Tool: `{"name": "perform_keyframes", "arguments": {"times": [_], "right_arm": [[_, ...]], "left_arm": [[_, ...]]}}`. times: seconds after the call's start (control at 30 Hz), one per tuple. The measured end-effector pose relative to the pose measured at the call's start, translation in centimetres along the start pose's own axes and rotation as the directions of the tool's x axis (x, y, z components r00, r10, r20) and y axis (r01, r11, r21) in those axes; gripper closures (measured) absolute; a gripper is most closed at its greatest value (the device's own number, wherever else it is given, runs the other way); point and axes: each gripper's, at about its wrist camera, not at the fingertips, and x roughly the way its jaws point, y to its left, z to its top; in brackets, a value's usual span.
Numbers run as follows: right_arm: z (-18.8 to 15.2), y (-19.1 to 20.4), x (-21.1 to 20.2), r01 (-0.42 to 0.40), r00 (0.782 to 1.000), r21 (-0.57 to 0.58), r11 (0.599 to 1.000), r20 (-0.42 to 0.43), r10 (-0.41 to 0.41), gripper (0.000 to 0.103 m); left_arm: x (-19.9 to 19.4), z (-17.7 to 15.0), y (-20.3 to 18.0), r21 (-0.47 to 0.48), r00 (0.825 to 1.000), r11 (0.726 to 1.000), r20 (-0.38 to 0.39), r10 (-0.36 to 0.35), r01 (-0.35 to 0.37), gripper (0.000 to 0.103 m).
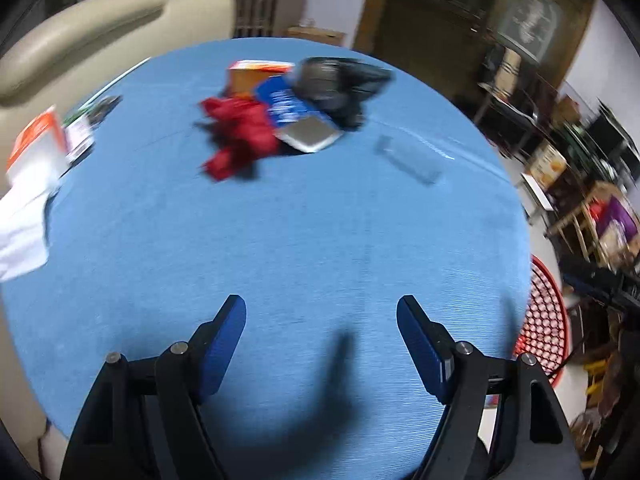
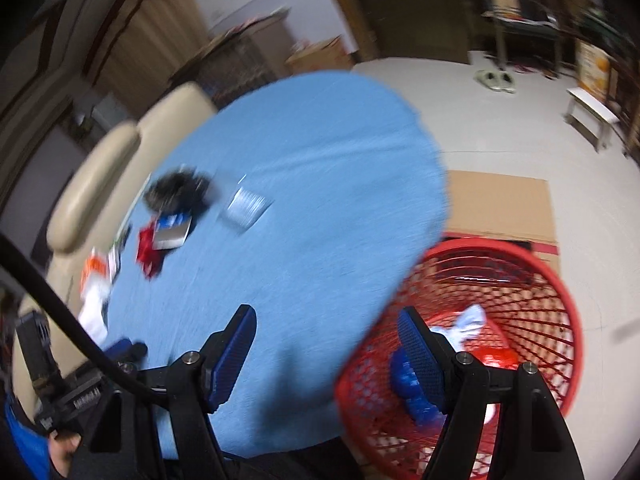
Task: Collect trash
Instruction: 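Return both tools to the table, then grasp the clear plastic tray with the right tool while the left tool grasps the red cloth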
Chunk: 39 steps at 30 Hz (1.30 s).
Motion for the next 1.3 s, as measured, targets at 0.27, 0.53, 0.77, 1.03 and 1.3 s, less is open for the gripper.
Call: {"name": "perform_keyframes", "arguments": {"times": [0.27,0.53,0.77,1.03,1.3], "right_arm": [[2.1,8.4,4.6,0.065,0.998,-0.300,0.952,0.009,-0.065,0.026],[6.8,12.3,10.6,0.172,0.985,-0.485,0.857,0.072,-0.157,0.026],[8.8,12.6,15.1,0.142,0.987,-0.512,0.847,0.012,-0.158,0.049],[7.9,11.1,12.5,0.043,0.999,-0.395,0.918,-0.005,-0.049,0.052],[5.4,9.9,9.6,-0.040,0.999,-0.285,0.958,-0.023,0.035,0.051]], "left_arm": [[-0.4,-0.3,4.5,-0.090,1.000,0.996,0.023,0.015,-0.013,0.025],[-0.6,0.0,6.8,-0.130,0.999,0.991,0.032,0.036,-0.032,0.025],[0.2,1.6,7.2,-0.130,0.998,0.991,0.035,0.046,-0.041,0.025],[2.4,6.6,5.5,-0.114,0.995,0.993,0.081,0.053,-0.043,0.025],[7.2,12.3,5.8,-0.168,0.995,0.984,0.065,0.077,-0.065,0.025]]}}
